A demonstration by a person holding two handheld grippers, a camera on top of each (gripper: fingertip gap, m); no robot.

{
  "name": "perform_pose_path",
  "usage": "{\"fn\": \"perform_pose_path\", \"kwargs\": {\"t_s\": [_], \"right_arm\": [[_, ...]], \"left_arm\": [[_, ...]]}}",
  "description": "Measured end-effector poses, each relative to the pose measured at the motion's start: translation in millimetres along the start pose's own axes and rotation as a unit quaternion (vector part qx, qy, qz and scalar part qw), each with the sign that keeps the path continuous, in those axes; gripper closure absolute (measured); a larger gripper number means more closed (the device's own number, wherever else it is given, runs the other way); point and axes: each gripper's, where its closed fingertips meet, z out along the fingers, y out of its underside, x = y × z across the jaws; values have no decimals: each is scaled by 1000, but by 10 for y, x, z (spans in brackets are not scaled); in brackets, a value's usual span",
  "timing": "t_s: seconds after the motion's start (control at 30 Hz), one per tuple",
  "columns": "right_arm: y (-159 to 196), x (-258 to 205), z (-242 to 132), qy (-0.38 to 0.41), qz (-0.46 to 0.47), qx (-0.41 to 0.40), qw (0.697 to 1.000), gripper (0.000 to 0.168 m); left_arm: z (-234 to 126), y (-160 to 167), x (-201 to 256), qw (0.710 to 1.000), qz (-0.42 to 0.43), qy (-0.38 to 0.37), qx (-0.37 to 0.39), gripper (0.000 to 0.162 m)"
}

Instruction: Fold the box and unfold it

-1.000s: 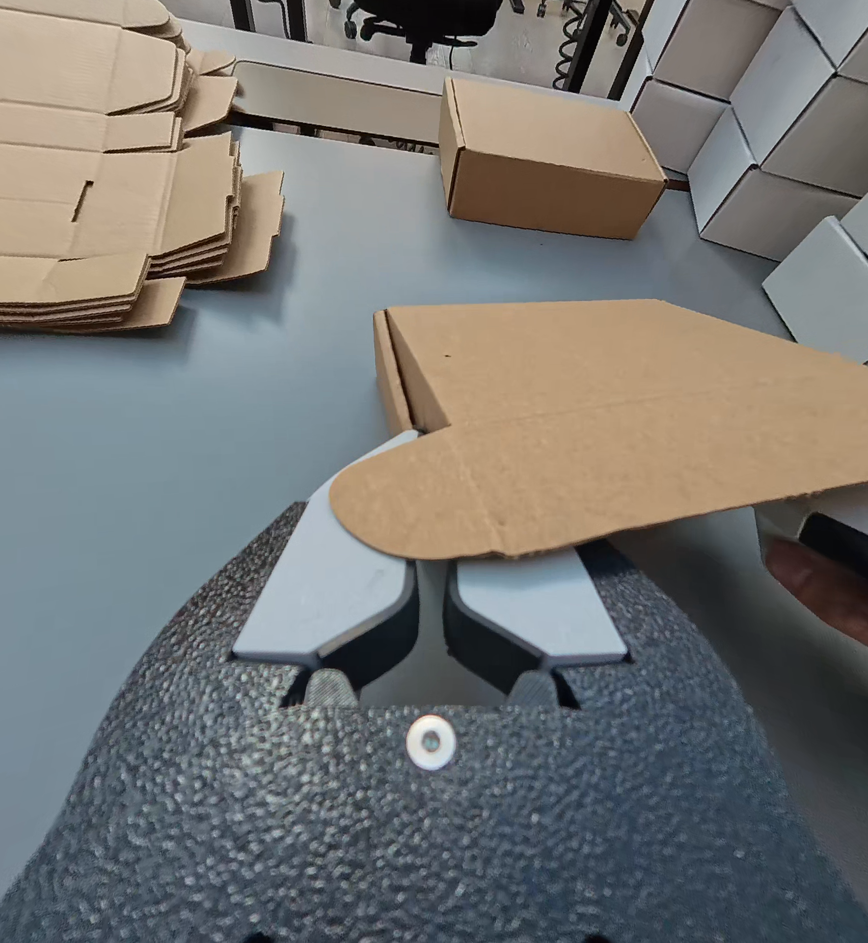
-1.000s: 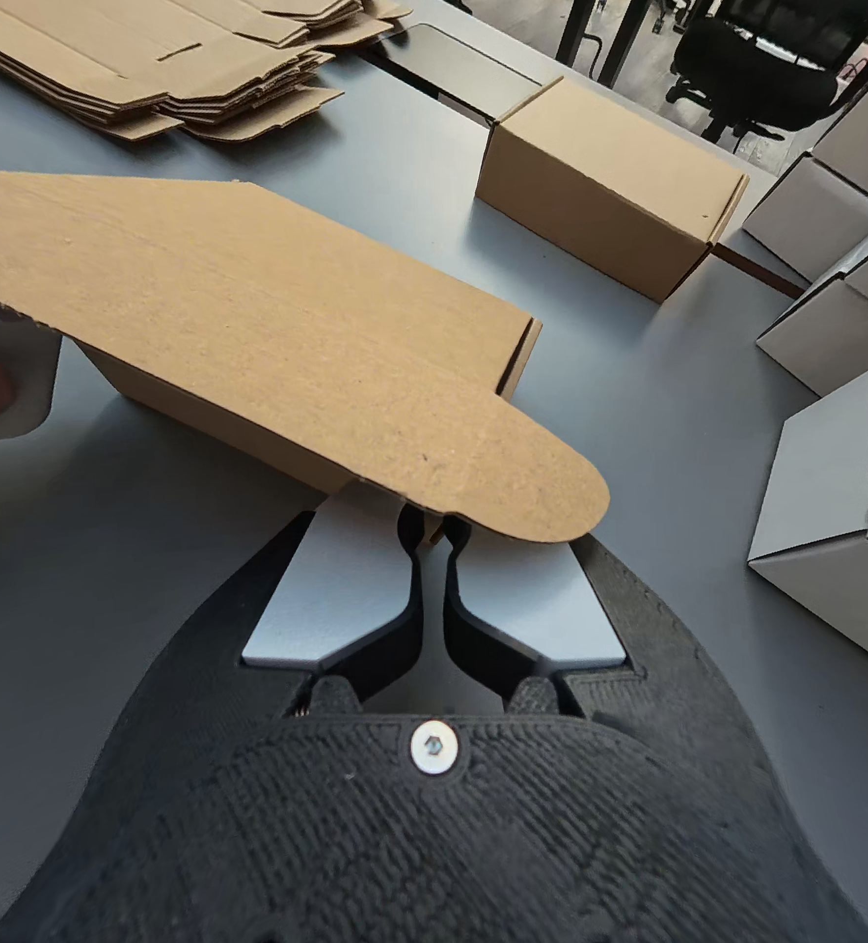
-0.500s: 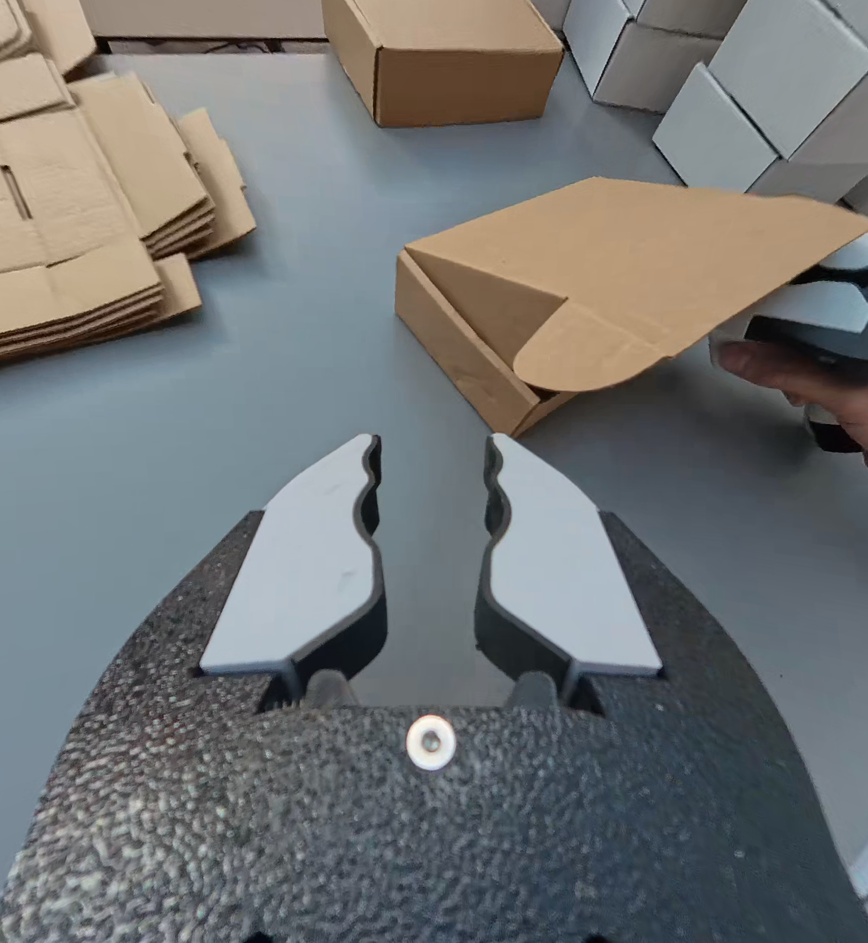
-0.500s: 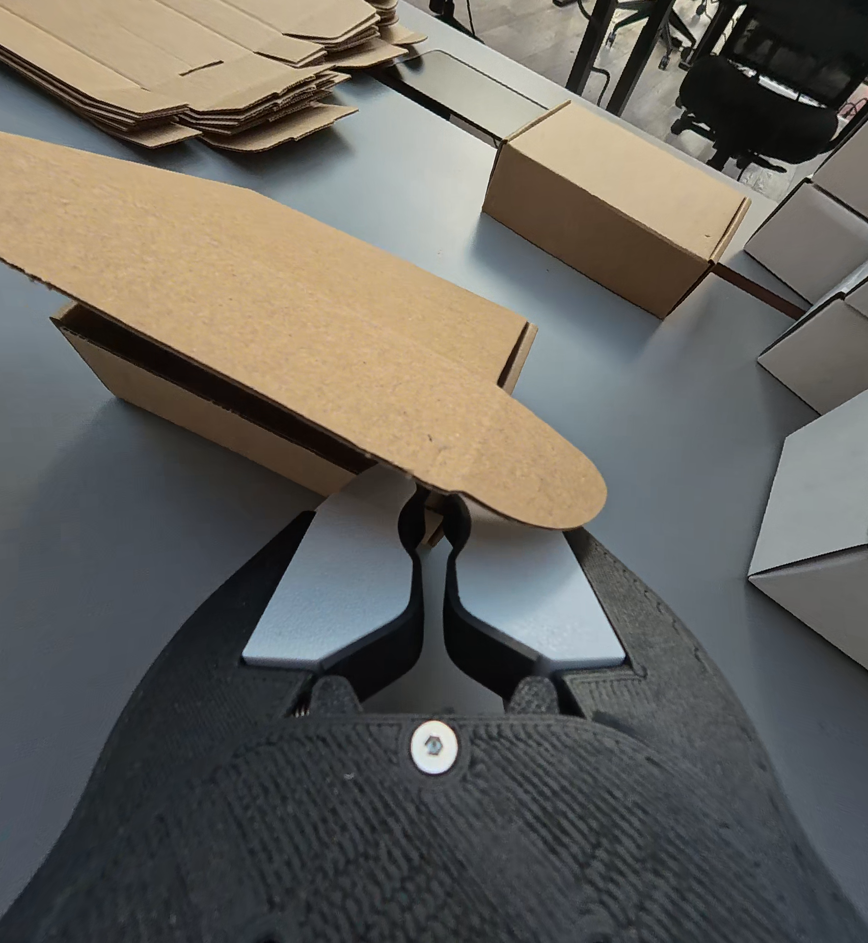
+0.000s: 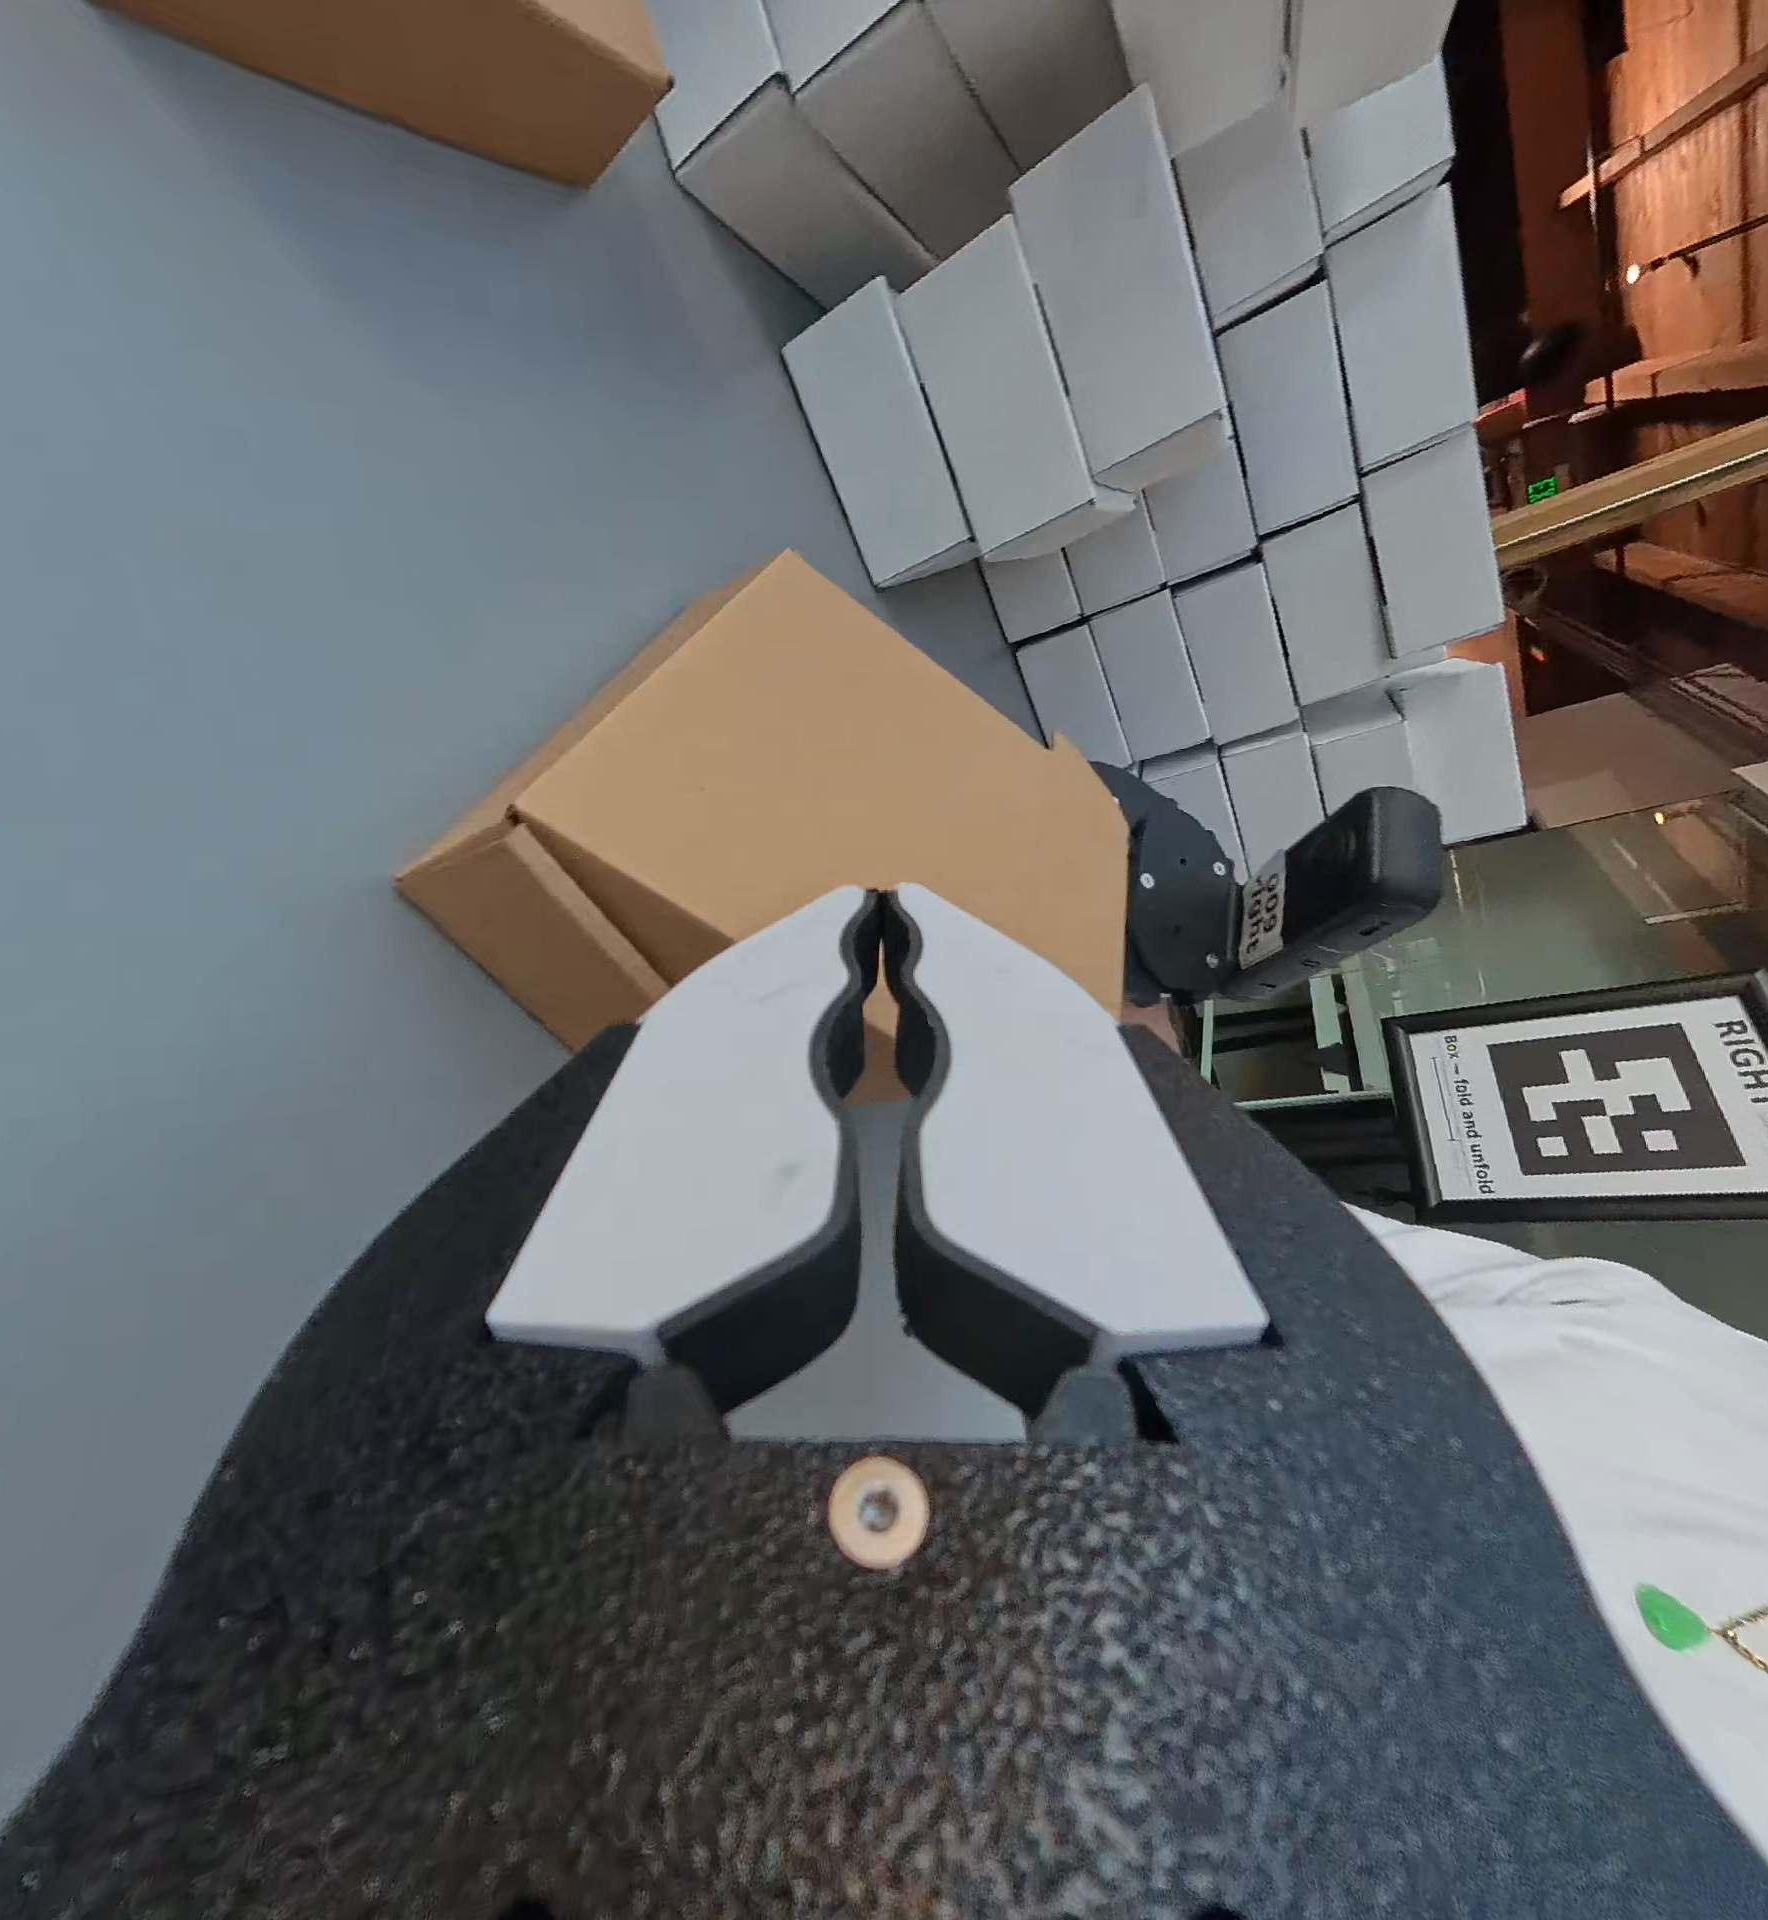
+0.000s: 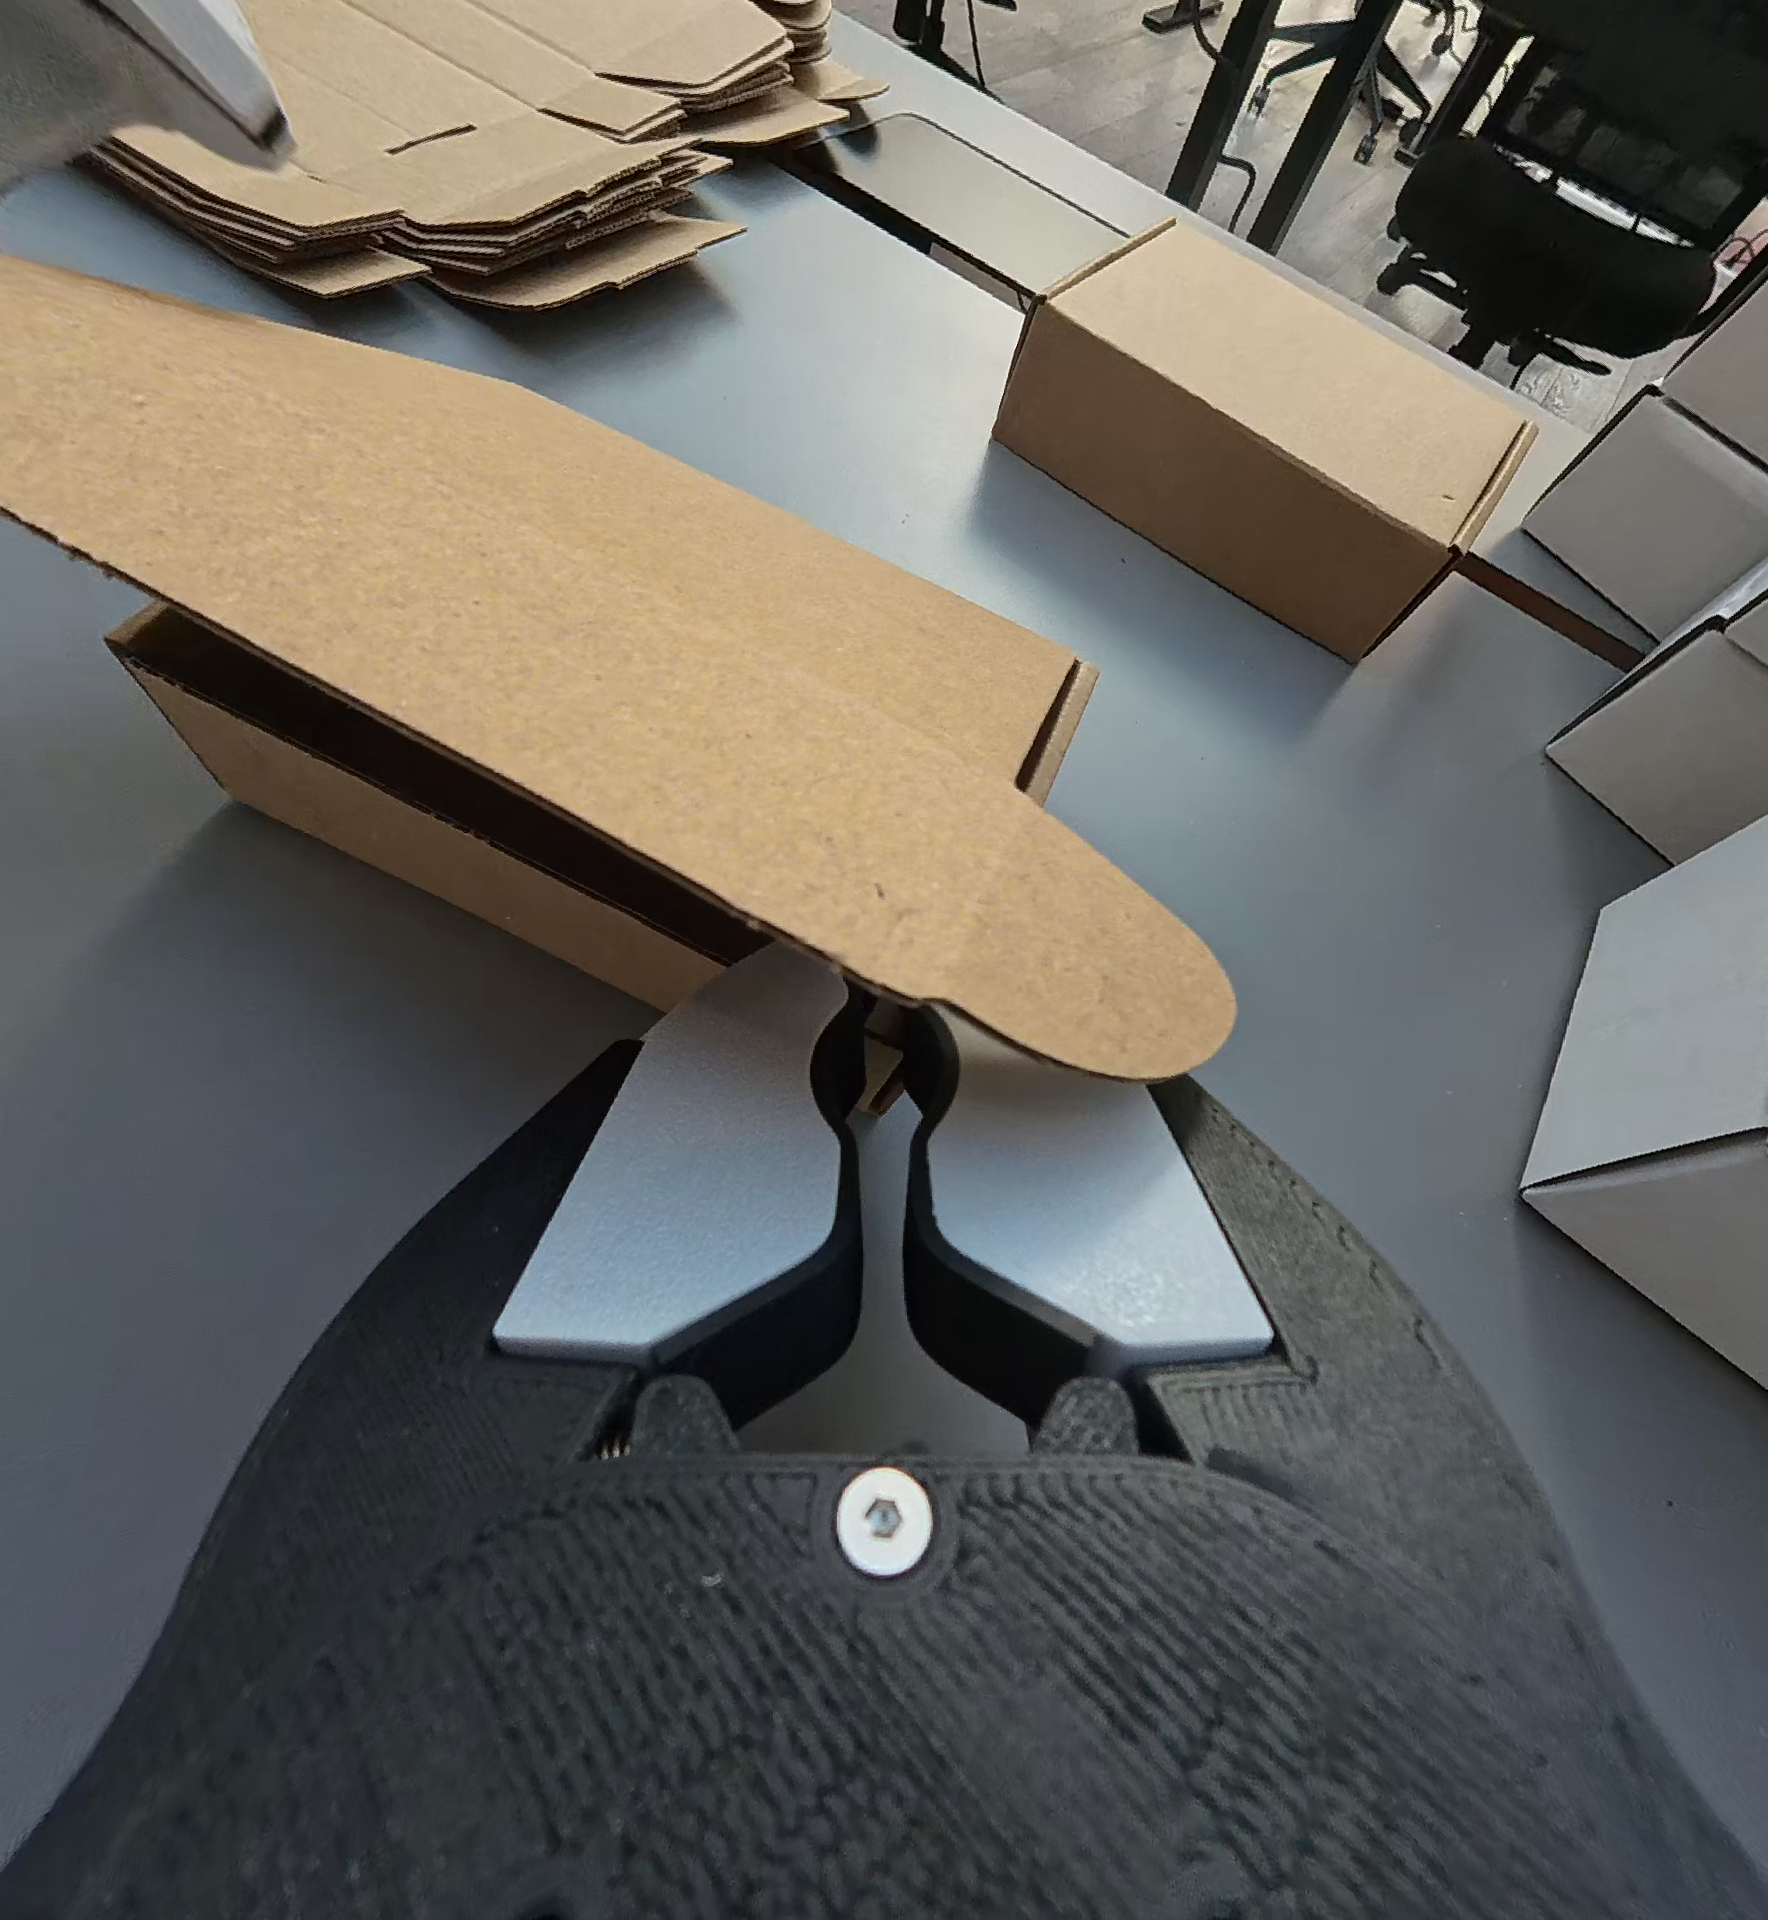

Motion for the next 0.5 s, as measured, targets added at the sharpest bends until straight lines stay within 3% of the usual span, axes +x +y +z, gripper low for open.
{"fn": "perform_pose_path", "kwargs": {"t_s": [0.17,0.27,0.5], "right_arm": [[-1,-2,-2,-6,-3,2,1000,167],[5,-34,-34,-34,-18,3,999,165],[141,-252,-433,-161,5,-34,986,140]], "left_arm": [[107,94,-152,999,-27,2,-21,162],[123,132,-186,999,1,-42,-19,162],[255,260,-193,985,88,-142,-32,162]]}}
